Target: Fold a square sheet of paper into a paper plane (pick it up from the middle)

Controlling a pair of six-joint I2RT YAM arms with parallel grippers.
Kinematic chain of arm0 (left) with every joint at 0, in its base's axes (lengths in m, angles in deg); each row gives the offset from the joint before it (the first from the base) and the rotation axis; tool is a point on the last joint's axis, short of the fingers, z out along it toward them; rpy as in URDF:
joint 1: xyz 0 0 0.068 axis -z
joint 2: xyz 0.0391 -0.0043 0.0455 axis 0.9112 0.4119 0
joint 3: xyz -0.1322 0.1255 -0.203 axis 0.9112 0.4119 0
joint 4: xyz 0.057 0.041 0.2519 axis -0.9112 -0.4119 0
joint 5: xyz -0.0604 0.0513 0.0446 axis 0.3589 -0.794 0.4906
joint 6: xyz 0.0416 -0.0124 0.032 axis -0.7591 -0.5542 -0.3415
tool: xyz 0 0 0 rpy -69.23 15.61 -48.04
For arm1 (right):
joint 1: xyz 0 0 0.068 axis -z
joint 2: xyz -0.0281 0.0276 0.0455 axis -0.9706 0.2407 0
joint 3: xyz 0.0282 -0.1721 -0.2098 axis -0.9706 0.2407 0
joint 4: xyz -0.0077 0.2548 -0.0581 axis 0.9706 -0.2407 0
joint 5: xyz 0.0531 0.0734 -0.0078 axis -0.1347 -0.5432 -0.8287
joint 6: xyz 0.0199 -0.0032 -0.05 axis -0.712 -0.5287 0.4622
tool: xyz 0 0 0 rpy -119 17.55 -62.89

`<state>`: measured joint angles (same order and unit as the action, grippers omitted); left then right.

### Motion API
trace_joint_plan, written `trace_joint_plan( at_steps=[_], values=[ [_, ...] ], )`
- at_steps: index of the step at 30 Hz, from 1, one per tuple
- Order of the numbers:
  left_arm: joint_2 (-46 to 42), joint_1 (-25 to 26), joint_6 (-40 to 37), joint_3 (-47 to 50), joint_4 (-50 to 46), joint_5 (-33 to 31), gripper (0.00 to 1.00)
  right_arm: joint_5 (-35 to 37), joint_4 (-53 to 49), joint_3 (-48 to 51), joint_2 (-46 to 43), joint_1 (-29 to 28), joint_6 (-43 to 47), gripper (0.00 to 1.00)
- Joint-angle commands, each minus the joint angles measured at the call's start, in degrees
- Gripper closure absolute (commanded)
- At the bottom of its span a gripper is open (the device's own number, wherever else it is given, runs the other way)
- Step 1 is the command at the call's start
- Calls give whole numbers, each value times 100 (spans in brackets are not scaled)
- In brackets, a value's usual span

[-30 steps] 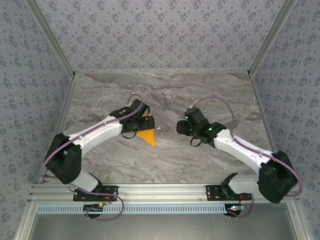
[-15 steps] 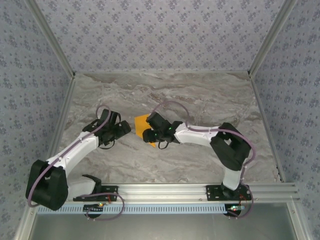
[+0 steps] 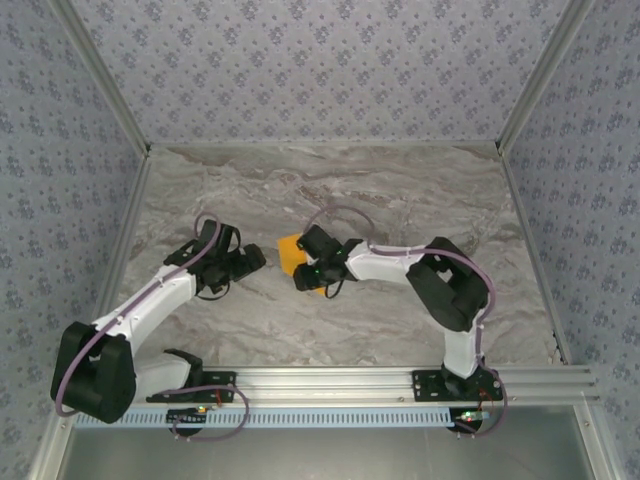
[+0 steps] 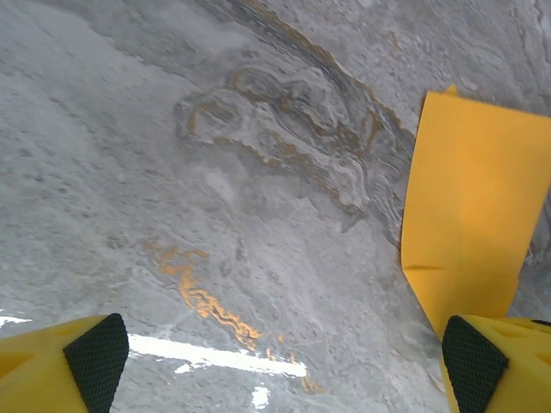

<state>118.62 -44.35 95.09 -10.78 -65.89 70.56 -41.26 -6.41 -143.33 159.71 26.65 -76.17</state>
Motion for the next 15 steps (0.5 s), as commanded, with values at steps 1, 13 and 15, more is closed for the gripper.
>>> trace_joint_plan(
  at_steps=[1,13,15],
  values=[
    [5,-32,-136,142,328,455,4,-98,-723,532,-329,156,848,55],
    [154,361,130,224,1002,875,3,-213,-175,622,-1110,495,-580,62],
    [239,479,210,228,1110,880,4,-159,-71,625,-1011,523,-711,64]
  ],
)
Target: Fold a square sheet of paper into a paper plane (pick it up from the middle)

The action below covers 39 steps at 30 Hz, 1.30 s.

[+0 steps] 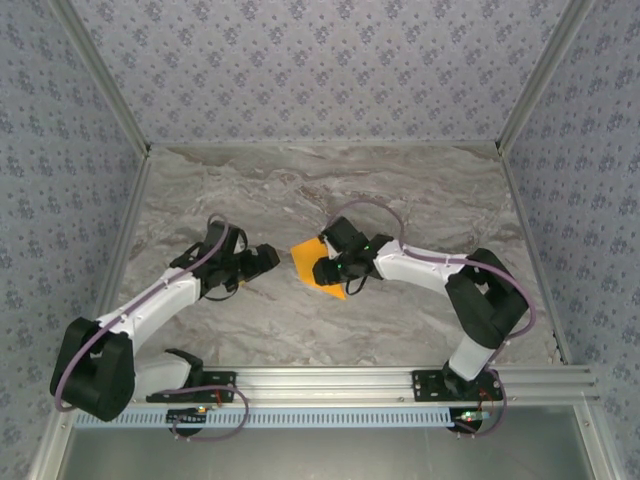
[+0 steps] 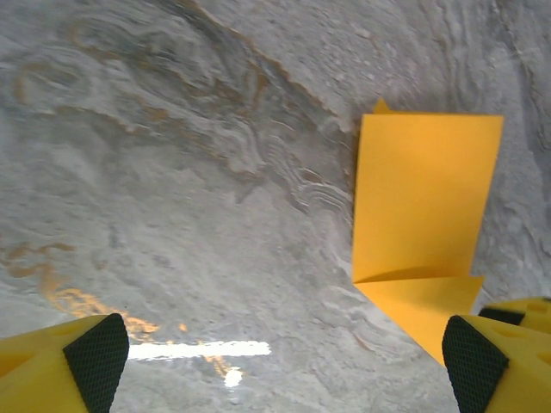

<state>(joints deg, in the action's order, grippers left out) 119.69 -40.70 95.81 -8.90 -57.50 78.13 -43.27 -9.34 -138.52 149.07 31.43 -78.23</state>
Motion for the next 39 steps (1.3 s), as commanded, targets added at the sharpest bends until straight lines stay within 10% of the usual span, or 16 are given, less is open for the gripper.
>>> trace_joint_plan(
  at_steps=[1,17,39],
  values=[
    [179,171,175,43,349,149,4,25,236,120,124,73,-550,66],
    [1093,630,1375,54,1672,994,11,-545,869,497,626,667,-993,69],
    [2015,906,1826,-313,2103,1156,49,-765,938,741,665,912,-1025,82]
  ],
)
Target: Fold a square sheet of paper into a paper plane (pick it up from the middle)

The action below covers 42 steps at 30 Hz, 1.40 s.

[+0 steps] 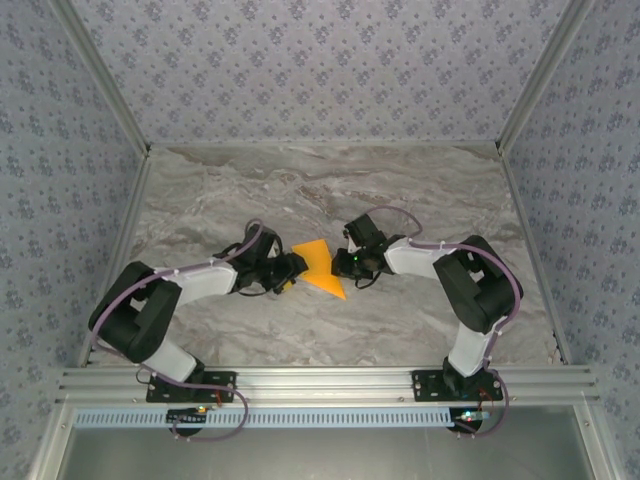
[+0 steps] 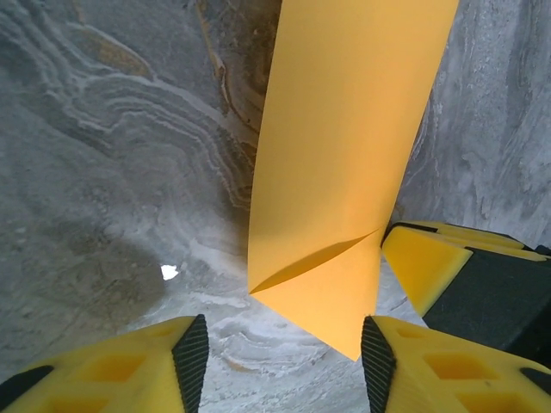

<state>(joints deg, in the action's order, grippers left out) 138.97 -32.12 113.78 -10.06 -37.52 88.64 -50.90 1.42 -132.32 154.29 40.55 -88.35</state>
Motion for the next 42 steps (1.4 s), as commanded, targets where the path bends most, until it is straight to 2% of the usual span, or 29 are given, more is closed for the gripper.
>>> trace_joint_plan(
  at_steps=[1,22,30,37,42],
  values=[
    [109,45,33,-210,114,105,49,-9,-138,121,152,-1,-13,82],
    [709,49,-186,-632,-61,206,53,-157,-104,129,233,67,-75,84],
    [718,50,-57,-524,599,605,62,-232,-46,150,203,82,-75,84],
    [823,125,111,-463,934,703,72,-264,235,211,-175,81,61,75],
    [841,147,89,-488,849,652,80,119,103,237,-616,90,253,59]
  ],
)
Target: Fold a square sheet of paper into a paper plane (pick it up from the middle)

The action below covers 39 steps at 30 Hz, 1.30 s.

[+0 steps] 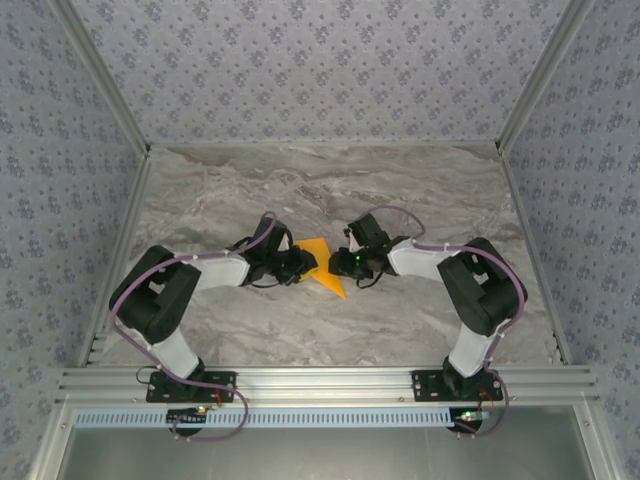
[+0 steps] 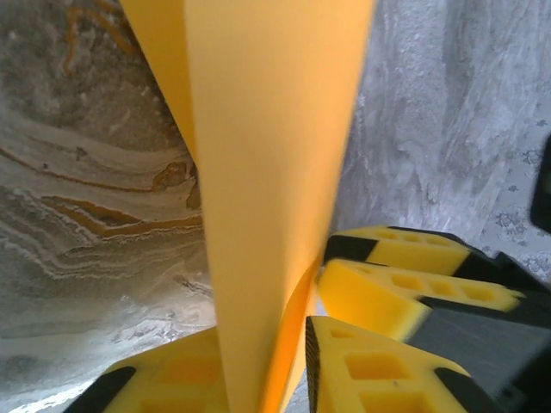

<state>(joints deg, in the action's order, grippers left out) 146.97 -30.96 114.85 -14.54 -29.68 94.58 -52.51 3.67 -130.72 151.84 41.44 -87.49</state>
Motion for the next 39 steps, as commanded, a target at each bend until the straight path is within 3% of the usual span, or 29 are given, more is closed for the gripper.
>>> trace_joint_plan(
  at_steps=[1,9,15,17,25,39],
  values=[
    [26,31,-22,-45,20,50,81,405,-136,132,-506,0,265,55],
    [-72,48,-45,-83,-140,-33,88,1443,357,971,-1720,-351,1484,22],
    [-99,65,-38,-153,-290,-107,89,2893,1191,1602,-2100,-1388,3103,17],
    [-88,62,-56,-205,-357,-134,89,3342,1474,1703,-2036,-1677,3462,19],
    [-108,61,-3,-255,-406,-129,89,3638,2540,1880,-1352,-2277,4627,37],
    [-231,63,44,-255,-518,-156,90,3782,3828,1741,-115,-2273,5147,50]
  ],
)
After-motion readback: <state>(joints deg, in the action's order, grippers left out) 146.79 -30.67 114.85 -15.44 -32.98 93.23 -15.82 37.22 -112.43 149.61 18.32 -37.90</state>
